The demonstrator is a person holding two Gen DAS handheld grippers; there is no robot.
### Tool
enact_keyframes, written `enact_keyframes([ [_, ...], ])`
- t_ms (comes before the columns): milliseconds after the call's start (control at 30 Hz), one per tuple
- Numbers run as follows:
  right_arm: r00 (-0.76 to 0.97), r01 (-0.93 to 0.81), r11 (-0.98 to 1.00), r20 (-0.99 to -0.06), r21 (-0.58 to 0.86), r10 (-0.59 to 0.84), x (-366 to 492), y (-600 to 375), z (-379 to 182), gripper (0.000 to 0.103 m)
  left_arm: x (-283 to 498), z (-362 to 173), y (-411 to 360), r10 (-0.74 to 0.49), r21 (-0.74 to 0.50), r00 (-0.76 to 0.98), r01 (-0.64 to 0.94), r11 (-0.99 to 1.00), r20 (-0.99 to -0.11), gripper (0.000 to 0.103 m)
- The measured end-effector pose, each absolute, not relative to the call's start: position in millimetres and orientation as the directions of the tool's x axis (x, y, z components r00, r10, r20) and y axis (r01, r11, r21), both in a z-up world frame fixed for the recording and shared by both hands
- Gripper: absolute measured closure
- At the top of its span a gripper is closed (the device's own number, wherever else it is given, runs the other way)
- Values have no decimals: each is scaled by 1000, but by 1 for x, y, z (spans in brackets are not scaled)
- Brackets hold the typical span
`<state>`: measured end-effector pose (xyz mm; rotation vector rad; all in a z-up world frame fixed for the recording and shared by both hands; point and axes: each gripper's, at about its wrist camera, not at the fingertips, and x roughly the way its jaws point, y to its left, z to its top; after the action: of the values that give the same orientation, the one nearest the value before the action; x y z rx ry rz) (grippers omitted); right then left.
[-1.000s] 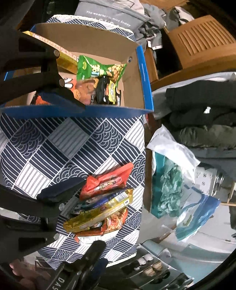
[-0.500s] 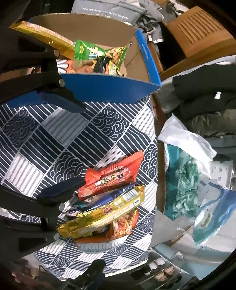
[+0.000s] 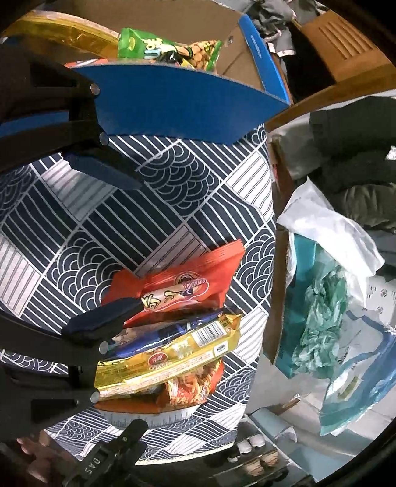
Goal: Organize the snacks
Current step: 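Grasp the red Doritos-style bag with left gripper while right grasps white-backed bag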
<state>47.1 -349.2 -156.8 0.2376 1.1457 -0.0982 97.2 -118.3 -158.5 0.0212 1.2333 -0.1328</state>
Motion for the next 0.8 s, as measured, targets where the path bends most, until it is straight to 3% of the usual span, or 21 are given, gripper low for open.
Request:
enact_keyframes([
  [667, 314, 276, 939, -943, 204, 113, 70, -366, -213, 24, 124, -201, -143, -140, -101, 256, 158, 982, -956, 28],
  [700, 314, 266, 945, -944, 191, 103, 71, -364, -213, 25, 126, -202, -146, -133, -94, 253, 161, 983, -958, 28],
  [800, 315, 246, 951, -943, 187, 103, 71, -361, -213, 42, 130, -205, -148, -146, -108, 248, 162, 981, -958, 28],
])
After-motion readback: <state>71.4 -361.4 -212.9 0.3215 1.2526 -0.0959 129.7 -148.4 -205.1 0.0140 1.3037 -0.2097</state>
